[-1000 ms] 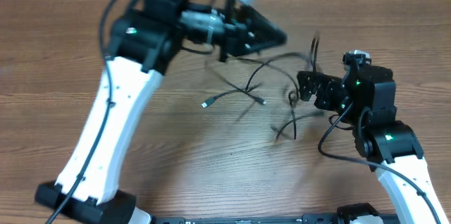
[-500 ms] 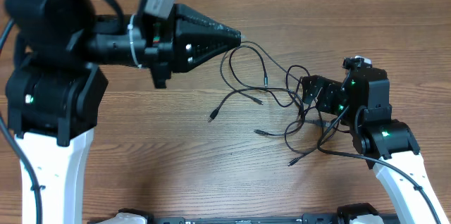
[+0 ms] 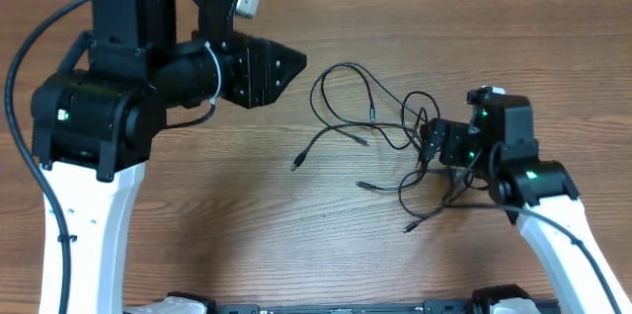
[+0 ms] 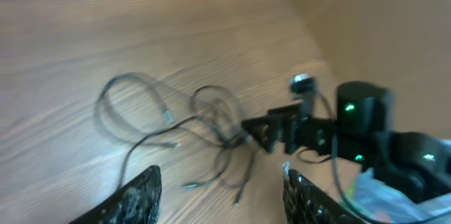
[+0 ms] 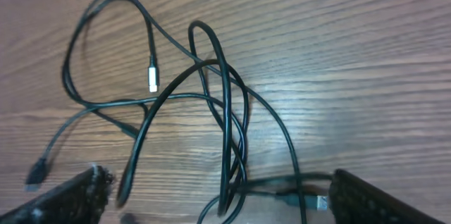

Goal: Untangle cables

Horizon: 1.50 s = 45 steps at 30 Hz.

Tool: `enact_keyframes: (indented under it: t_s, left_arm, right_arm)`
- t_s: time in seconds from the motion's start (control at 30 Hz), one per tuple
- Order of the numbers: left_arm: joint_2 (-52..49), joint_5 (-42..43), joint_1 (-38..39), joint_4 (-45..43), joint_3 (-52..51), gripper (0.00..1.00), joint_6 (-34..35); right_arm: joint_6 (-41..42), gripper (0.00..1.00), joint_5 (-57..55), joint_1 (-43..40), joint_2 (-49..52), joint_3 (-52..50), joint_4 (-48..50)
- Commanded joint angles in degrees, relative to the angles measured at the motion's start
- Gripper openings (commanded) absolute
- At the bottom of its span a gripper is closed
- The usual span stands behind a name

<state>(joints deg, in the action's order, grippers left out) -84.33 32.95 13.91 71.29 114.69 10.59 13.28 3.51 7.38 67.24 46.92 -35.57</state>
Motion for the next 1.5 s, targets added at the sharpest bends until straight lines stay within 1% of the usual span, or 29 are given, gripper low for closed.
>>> enact_keyframes:
  t_s: [0.0, 0.03, 0.2, 0.27, 0.37, 0.4, 0.47, 0.6, 0.7, 0.73, 0.77, 0.8, 0.83, 0.87, 0.93, 0.97, 1.03, 1.1, 1.17, 1.23, 1.3, 1.33, 1.47]
  left_arm:
    - [-1.9, -8.0, 0.4, 1.9, 0.2, 0.56, -0.3]
    - [-2.1, -8.5, 0.4, 2.3, 0.2, 0.56, -0.3]
    - [-2.6, -9.6, 0.4, 3.1, 0.2, 0.57, -0.3]
    - [-2.6, -9.6, 0.4, 3.2, 0.2, 0.58, -0.3]
    - [-2.6, -9.6, 0.4, 3.3, 0.2, 0.58, -0.3]
    - [-2.6, -9.6, 0.4, 3.3, 0.2, 0.58, -0.3]
    - [-2.6, -9.6, 0.4, 3.5, 0.2, 0.58, -0.3]
    - [-2.6, -9.6, 0.4, 3.9, 0.2, 0.58, -0.3]
    - [-2.6, -9.6, 0.4, 3.9, 0.2, 0.58, -0.3]
    - [-2.6, -9.6, 0.4, 3.9, 0.2, 0.58, -0.3]
    - [-2.6, -9.6, 0.4, 3.9, 0.2, 0.59, -0.3]
    - [-2.6, -9.6, 0.4, 3.9, 0.2, 0.59, -0.3]
    - [-2.6, -9.6, 0.4, 3.9, 0.2, 0.59, -0.3]
    - [-2.6, -9.6, 0.4, 3.9, 0.2, 0.59, -0.3]
    - [-2.6, -9.6, 0.4, 3.9, 0.2, 0.57, -0.3]
    - [-2.6, -9.6, 0.4, 3.9, 0.2, 0.55, -0.3]
    - [-2.6, -9.6, 0.4, 3.9, 0.2, 0.49, -0.3]
    - [-2.6, -9.6, 0.4, 3.9, 0.2, 0.40, -0.3]
    - [-2.6, -9.6, 0.4, 3.9, 0.2, 0.34, -0.3]
    - [-2.6, -9.6, 0.3, 3.9, 0.2, 0.31, -0.3]
    - [-2.6, -9.6, 0.4, 4.0, 0.2, 0.32, -0.3]
    - [-2.6, -9.6, 0.4, 4.0, 0.2, 0.34, -0.3]
    - [-2.6, -8.8, 0.4, 3.8, 0.2, 0.66, -0.2]
  right_arm:
    - [-0.8, 0.90, 1.2, 0.0, 3.5, 0.0, 1.7]
    - [-0.2, 0.88, 1.2, 0.0, 4.4, 0.0, 2.1]
    - [2.2, 0.86, 0.1, 0.0, 6.4, 0.0, 3.4]
    - [3.2, 0.86, -1.9, 0.0, 6.4, 0.0, 3.3]
    - [2.3, 0.79, -2.8, 0.0, 6.5, 0.0, 3.4]
    - [0.7, 0.72, -2.5, 0.0, 6.6, 0.0, 3.4]
    - [-4.0, 0.67, -1.7, 0.0, 7.2, 0.0, 3.3]
    - [-10.1, 0.63, -1.3, 0.0, 10.5, 0.0, 3.0]
    - [-13.2, 0.63, 3.3, 0.0, 14.3, 0.0, 4.2]
    - [-13.8, 0.61, 4.9, 0.0, 15.3, 0.0, 4.7]
    - [-13.9, 0.54, 7.3, 0.0, 16.9, 0.0, 5.8]
    - [-13.8, 0.43, 9.2, 0.0, 18.0, 0.0, 6.7]
    - [-13.8, 0.36, 11.6, 0.0, 18.9, 0.0, 7.4]
    - [-13.8, 0.33, 13.4, 0.0, 19.2, 0.0, 8.0]
    - [-13.5, 0.09, 15.6, 0.0, 19.2, 0.0, 8.3]
    - [-12.8, 0.04, 16.0, 0.0, 18.6, 0.5, 7.9]
    - [-12.2, 0.04, 15.9, 0.0, 17.3, 1.4, 6.5]
    - [-12.2, 0.04, 15.9, 0.0, 14.8, 3.1, 4.0]
    - [-12.3, 0.04, 15.9, 0.0, 11.3, 5.4, 1.6]
    - [-12.3, 0.04, 15.9, 0.0, 6.4, 8.3, -0.8]
    - [-12.3, 0.04, 16.1, 0.0, 1.1, 11.4, -2.2]
    - [-12.3, 0.04, 16.5, 0.0, -0.8, 12.4, -2.5]
    - [-12.2, 0.04, 17.9, 0.0, -10.6, 16.2, -2.5]
